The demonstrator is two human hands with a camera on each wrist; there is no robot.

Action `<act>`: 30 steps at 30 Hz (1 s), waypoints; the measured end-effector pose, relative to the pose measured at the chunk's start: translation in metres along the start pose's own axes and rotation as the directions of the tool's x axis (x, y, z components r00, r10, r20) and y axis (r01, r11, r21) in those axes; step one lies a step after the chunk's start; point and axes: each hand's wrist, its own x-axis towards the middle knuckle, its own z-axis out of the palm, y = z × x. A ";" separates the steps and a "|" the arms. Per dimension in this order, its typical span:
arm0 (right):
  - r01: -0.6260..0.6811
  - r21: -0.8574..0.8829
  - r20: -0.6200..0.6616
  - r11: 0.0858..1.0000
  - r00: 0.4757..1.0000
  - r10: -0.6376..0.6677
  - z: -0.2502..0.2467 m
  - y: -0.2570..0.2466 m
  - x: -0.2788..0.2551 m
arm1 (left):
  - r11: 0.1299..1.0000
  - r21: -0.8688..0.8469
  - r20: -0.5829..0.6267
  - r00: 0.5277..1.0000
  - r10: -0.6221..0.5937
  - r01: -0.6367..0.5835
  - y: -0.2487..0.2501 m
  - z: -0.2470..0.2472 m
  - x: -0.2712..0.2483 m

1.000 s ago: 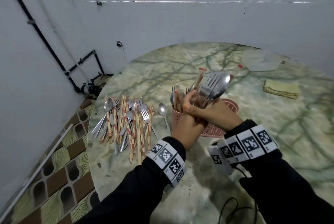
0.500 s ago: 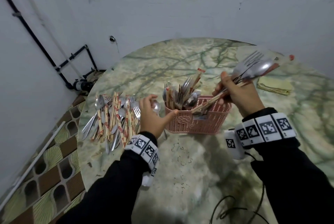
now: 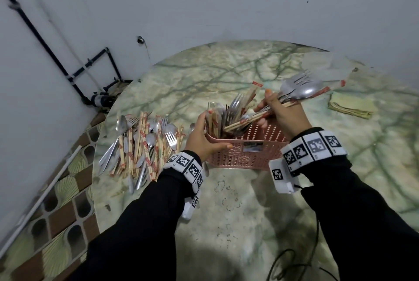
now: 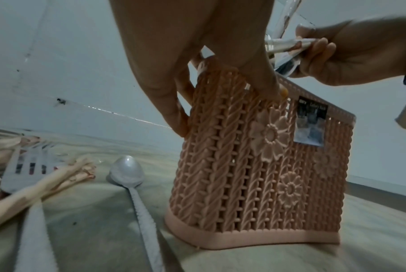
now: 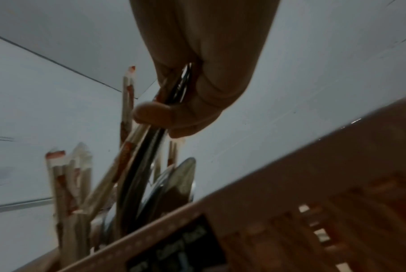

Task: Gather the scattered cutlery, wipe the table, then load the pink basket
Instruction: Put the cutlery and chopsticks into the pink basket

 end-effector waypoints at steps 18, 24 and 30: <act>0.136 -0.074 0.002 0.988 0.991 -0.136 0.028 0.007 -0.009 | 0.999 -0.030 -0.015 1.000 -0.025 0.024 -0.008 0.002 0.002; 0.099 -0.169 0.180 0.981 0.981 -0.068 0.020 -0.002 -0.006 | 0.998 -0.049 -0.003 0.999 -0.033 0.033 -0.009 0.002 0.002; 0.034 -0.089 0.117 0.995 0.993 -0.023 0.004 -0.009 -0.006 | 0.997 -0.067 0.000 0.999 -0.036 0.036 -0.010 0.002 0.001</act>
